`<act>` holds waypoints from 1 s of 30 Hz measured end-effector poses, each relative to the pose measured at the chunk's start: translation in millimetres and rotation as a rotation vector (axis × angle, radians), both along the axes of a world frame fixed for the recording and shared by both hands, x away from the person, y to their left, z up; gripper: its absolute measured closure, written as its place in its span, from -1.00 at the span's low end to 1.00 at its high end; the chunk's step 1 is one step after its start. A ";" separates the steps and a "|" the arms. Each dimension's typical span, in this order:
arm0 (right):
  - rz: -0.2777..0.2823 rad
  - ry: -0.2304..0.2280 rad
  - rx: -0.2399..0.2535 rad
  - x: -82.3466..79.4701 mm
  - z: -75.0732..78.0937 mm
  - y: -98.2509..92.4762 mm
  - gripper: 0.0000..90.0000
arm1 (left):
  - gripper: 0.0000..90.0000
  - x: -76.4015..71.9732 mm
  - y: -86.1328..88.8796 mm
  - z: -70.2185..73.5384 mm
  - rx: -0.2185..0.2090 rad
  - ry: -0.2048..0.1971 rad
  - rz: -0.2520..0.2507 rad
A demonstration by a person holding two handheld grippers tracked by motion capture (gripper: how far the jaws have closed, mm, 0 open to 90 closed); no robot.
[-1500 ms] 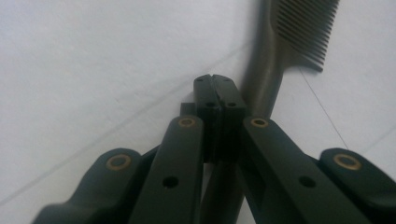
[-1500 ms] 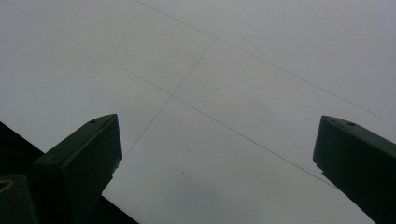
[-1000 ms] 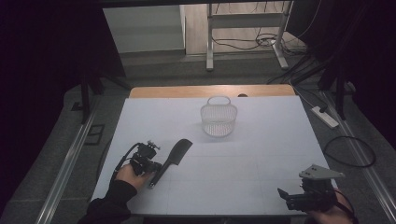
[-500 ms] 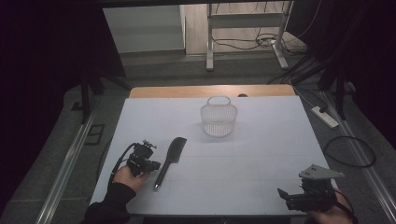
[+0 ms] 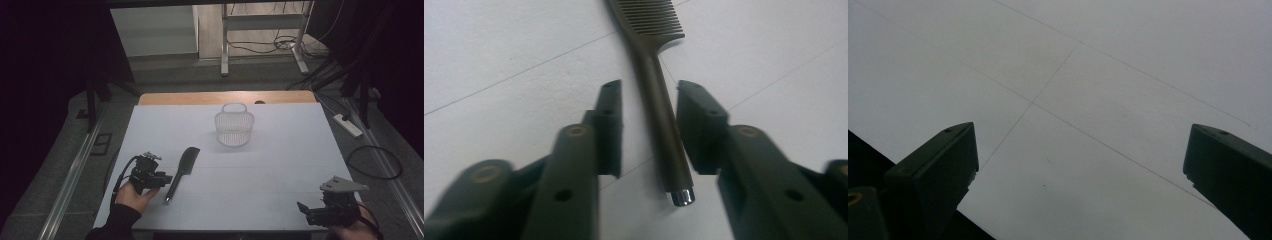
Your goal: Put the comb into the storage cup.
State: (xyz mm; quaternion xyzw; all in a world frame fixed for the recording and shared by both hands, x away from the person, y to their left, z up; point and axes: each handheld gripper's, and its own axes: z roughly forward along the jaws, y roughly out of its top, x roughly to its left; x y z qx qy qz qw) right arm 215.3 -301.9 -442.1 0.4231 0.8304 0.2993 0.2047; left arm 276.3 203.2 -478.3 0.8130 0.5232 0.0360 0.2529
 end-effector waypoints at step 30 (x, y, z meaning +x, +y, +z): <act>0.002 0.005 -0.006 0.4 -0.5 0.8 -0.96 | -1.00 9.9 -21.0 5.5 0.079 -0.013 -0.048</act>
